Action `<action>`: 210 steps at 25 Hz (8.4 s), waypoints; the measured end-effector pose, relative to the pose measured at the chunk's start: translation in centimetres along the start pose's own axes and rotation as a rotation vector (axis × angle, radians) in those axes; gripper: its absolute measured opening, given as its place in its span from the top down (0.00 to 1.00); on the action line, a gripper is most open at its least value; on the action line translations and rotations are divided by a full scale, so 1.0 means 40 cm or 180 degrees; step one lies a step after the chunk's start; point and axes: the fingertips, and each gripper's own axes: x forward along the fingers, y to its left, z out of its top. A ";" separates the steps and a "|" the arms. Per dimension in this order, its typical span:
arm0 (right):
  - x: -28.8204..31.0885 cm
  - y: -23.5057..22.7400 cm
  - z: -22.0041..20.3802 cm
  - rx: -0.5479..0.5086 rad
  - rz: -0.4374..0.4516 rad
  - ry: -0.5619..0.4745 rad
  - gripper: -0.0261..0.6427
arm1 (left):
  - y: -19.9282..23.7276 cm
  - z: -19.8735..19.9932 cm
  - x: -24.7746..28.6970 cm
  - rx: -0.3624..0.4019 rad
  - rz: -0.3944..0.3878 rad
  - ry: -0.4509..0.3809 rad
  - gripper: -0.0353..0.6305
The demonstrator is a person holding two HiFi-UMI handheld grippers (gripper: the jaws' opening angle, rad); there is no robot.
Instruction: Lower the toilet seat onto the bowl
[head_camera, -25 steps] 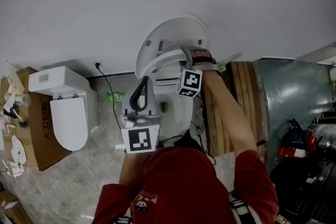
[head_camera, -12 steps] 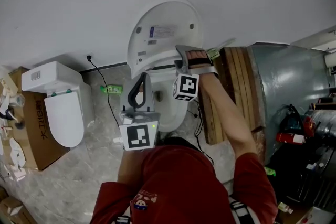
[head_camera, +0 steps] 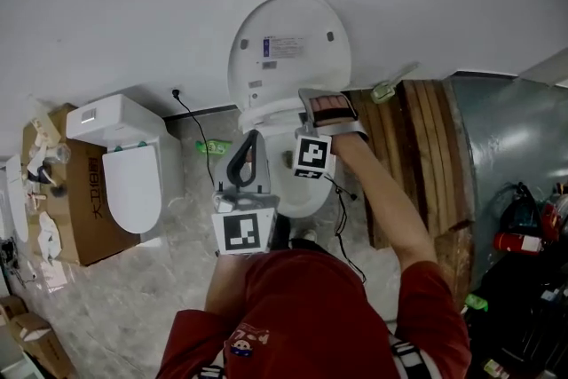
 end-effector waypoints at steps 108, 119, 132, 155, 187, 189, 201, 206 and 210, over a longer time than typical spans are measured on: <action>-0.066 1.359 0.051 -0.0260 0.2923 -0.0084 0.57 | -0.063 -0.796 -0.329 -0.0639 0.0100 0.1957 0.93; 0.009 1.447 0.052 -0.0209 0.3000 -0.0027 0.57 | -0.046 -0.872 -0.318 -0.0682 0.0036 0.2207 0.93; 0.054 1.487 0.048 -0.0251 0.2962 0.0160 0.57 | -0.065 -0.888 -0.308 -0.0715 -0.0003 0.2280 0.93; -0.058 1.275 0.033 0.1430 0.2116 0.0223 0.57 | -0.127 -0.717 -0.333 -0.0323 -0.0140 0.2016 0.93; -0.588 0.433 -0.067 0.3626 0.0063 -0.0999 0.57 | -0.213 -0.178 -0.433 0.0231 0.0036 0.0567 0.93; -0.629 0.358 -0.077 0.3816 -0.0120 -0.1204 0.57 | -0.212 -0.122 -0.429 0.0166 0.0087 0.0369 0.93; -0.931 -0.027 -0.154 0.4223 -0.1592 -0.2447 0.57 | -0.203 0.107 -0.414 0.0368 0.0167 -0.0217 0.93; -0.948 -0.043 -0.176 0.4213 -0.1758 -0.2391 0.57 | -0.205 0.131 -0.404 0.0422 0.0176 -0.0281 0.93; -0.963 -0.042 -0.206 0.4206 -0.1968 -0.2401 0.57 | -0.201 0.128 -0.399 0.0411 0.0175 -0.0262 0.93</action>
